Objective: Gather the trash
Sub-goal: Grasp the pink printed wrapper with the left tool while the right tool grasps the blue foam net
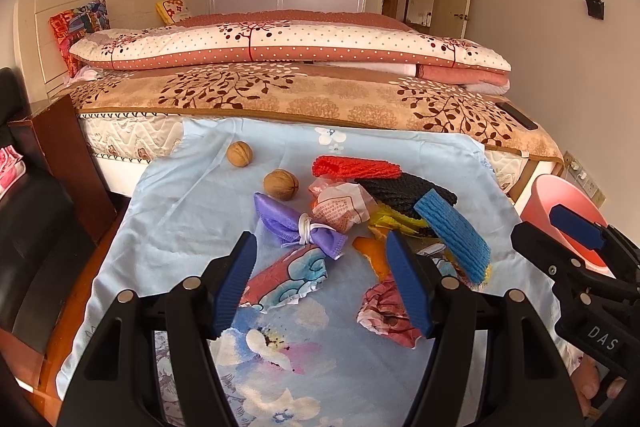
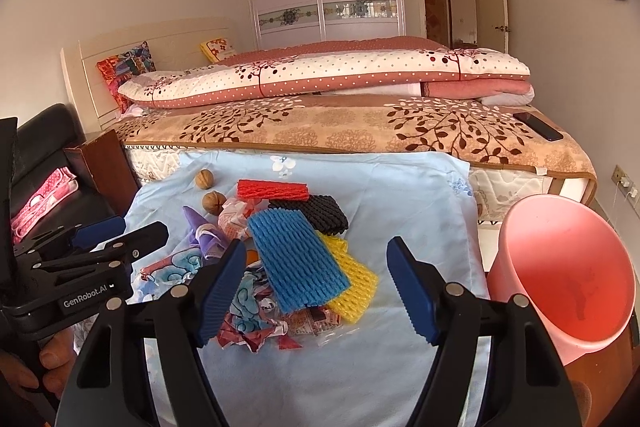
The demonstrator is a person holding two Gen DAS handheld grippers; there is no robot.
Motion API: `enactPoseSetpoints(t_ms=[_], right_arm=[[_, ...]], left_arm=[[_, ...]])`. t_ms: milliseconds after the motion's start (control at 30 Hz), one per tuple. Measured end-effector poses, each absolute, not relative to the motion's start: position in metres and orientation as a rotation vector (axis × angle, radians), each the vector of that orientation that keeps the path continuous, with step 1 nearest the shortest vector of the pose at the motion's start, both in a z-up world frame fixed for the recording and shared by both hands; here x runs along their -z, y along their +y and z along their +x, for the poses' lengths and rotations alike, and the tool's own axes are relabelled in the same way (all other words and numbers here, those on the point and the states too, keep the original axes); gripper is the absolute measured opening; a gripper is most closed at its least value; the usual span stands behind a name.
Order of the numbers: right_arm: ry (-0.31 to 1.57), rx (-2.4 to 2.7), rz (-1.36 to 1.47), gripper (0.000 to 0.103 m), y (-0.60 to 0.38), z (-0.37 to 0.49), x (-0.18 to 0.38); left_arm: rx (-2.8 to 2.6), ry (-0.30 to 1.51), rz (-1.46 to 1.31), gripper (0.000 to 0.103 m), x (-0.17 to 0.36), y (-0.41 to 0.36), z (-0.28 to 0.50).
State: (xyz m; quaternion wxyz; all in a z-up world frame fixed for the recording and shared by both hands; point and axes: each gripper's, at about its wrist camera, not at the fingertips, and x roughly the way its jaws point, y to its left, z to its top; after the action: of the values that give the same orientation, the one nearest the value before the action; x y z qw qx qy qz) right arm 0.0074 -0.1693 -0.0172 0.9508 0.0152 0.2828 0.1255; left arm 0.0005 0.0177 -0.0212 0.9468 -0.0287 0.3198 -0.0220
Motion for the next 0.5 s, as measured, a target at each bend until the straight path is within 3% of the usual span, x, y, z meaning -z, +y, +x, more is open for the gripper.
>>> enactPoseSetpoints(t_ms=[500], right_arm=[[0.749,-0.328,-0.009,0.06,-0.145,0.039,0.048]], left_arm=[[0.142,0.682,-0.089,0.067,0.033,0.031,0.001]])
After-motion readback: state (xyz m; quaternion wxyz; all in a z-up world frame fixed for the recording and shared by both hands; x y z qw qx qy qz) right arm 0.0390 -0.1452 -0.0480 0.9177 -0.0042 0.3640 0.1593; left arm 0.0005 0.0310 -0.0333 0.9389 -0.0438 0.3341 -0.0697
